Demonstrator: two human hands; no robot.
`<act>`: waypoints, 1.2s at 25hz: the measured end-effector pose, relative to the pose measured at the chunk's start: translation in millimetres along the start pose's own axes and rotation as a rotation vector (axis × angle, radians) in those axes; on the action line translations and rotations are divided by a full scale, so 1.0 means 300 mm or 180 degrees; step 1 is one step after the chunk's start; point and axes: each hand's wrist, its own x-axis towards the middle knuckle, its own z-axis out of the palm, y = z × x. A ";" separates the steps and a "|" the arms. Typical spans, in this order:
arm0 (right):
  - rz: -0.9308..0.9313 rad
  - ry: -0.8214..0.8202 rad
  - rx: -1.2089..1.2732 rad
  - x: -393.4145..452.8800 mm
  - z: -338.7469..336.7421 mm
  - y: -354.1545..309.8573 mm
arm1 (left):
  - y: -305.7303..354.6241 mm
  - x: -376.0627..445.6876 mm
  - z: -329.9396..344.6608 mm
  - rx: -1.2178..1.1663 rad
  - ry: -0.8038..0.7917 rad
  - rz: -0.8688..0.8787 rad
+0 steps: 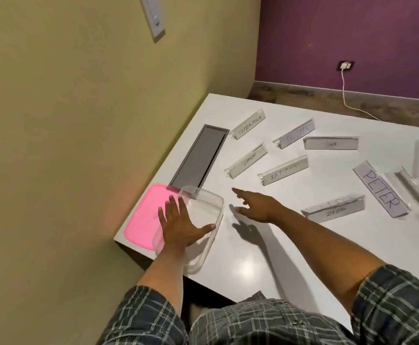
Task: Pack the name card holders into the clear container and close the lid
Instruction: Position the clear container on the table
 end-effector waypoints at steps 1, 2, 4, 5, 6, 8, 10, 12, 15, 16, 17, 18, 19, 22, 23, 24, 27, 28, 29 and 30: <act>0.0035 -0.0036 0.0169 0.020 0.010 -0.020 | -0.012 0.000 -0.003 0.0037 -0.0180 -0.0181; 0.0075 -0.0164 0.0217 0.034 0.011 -0.044 | -0.024 -0.003 -0.008 0.0008 -0.0278 -0.0339; 0.0088 -0.0401 0.0214 0.064 0.017 -0.084 | -0.057 -0.002 -0.011 -0.0103 -0.0518 -0.0574; 0.0100 -0.0484 0.0237 0.083 0.019 -0.095 | -0.065 -0.007 -0.010 -0.0167 -0.0593 -0.0604; 0.0130 -0.0548 0.0292 0.090 0.017 -0.110 | -0.068 -0.015 -0.008 -0.0220 -0.0660 -0.0585; 0.0157 -0.0569 0.0464 0.103 0.013 -0.130 | -0.069 -0.017 -0.004 -0.0353 -0.0672 -0.0529; 0.0176 -0.0497 0.0574 0.111 0.016 -0.144 | -0.060 -0.025 0.004 -0.0359 -0.0604 -0.0410; 0.0261 -0.0452 0.0896 0.127 0.019 -0.149 | -0.050 -0.032 0.012 -0.0257 -0.0572 -0.0280; 0.0533 -0.0362 0.1727 0.128 0.027 -0.162 | -0.038 -0.022 0.009 -0.0178 -0.0666 -0.0146; 0.0603 -0.0328 0.1910 0.126 0.032 -0.162 | -0.034 -0.017 0.006 -0.0129 -0.0669 -0.0077; 0.0655 -0.0306 0.2017 0.122 0.037 -0.162 | -0.032 -0.012 0.000 -0.0058 -0.0648 0.0004; 0.0692 -0.0301 0.2114 0.118 0.043 -0.156 | -0.034 -0.008 -0.003 0.0044 -0.0606 0.0099; 0.0733 -0.0291 0.2209 0.111 0.045 -0.146 | -0.036 -0.007 -0.007 0.0150 -0.0556 0.0198; 0.0891 -0.0264 0.2394 0.076 0.031 -0.097 | -0.031 -0.014 -0.013 0.0373 -0.0467 0.0495; 0.0936 -0.0230 0.2426 0.062 0.023 -0.077 | -0.022 -0.018 -0.017 0.0407 -0.0444 0.0583; 0.0966 -0.0183 0.2456 0.047 0.014 -0.054 | -0.010 -0.020 -0.019 0.0426 -0.0409 0.0675; 0.1039 -0.0039 0.2486 -0.002 -0.022 0.015 | 0.046 -0.025 -0.039 0.0463 -0.0327 0.1039; 0.1077 -0.0011 0.2488 -0.023 -0.035 0.042 | 0.071 -0.024 -0.045 0.0491 -0.0295 0.1197; 0.1112 -0.0004 0.2499 -0.048 -0.047 0.069 | 0.100 -0.024 -0.052 0.0546 -0.0273 0.1354; 0.1131 -0.0015 0.2527 -0.074 -0.057 0.098 | 0.133 -0.024 -0.058 0.0626 -0.0252 0.1519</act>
